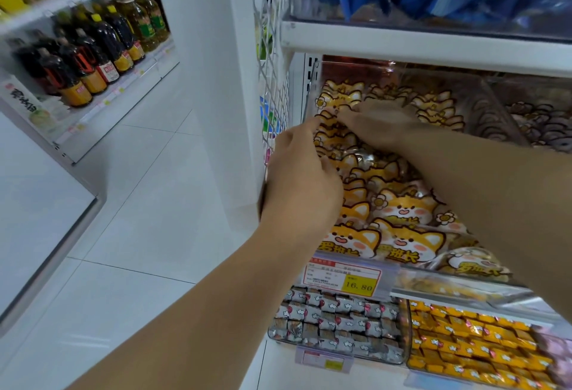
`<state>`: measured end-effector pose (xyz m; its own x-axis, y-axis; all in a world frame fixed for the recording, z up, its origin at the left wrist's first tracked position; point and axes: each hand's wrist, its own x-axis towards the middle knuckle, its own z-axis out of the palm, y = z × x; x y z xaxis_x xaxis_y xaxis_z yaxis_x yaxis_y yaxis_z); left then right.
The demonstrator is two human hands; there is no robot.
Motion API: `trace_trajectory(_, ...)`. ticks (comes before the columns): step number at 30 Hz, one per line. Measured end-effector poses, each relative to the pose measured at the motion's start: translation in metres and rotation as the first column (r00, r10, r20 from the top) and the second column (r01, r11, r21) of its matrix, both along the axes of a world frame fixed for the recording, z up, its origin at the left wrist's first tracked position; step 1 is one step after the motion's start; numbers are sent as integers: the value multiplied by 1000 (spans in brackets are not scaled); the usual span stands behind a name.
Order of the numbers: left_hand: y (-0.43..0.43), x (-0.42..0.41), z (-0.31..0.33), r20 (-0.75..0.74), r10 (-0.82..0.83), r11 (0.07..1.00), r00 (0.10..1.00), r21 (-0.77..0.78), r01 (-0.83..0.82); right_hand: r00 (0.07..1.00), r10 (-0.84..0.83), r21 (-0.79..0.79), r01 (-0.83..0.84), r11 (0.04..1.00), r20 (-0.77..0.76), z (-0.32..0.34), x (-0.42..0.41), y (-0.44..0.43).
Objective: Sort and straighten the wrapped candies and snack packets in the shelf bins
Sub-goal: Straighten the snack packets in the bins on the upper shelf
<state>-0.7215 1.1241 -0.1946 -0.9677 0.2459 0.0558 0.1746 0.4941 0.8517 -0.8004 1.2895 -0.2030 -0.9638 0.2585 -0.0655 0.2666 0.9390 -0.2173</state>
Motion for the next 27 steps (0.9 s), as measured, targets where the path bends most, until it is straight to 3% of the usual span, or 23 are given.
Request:
trace_trajectory(3, 0, 0, 0, 7, -1, 1000, 1000, 10, 1, 958, -30, -207, -31, 978, -284, -5, 5, 3)
trace_trajectory(5, 0, 1, 0, 10, -1, 1000, 1000, 6, 1, 908, -27, -184, -56, 981, -418, -7, 9, 2)
trace_trajectory(9, -1, 0, 0, 2, -1, 1000, 1000, -17, 1, 943, 111, -9, -120, 993, -312, -8, 5, 4)
trace_trajectory(15, 0, 0, 0, -6, -5, 1000, 1000, -29, 5, 959, 122, -145, -162, 976, -254, -2, 13, 4)
trace_trajectory(21, 1, 0, 0, -6, -12, 1000, 1000, 10, 12, 977, 203, 46, -200, 979, -71, -1, 15, 0)
trace_trajectory(25, -1, 1, 0, -6, -16, 1000, 1000, -2, 16, 983, 173, 60, -170, 984, -66, -6, 9, 2)
trace_trajectory(27, -1, 1, 0, -4, -11, 1000, 1000, 1, 11, 979, 151, -13, -154, 988, -134, -9, 9, 1)
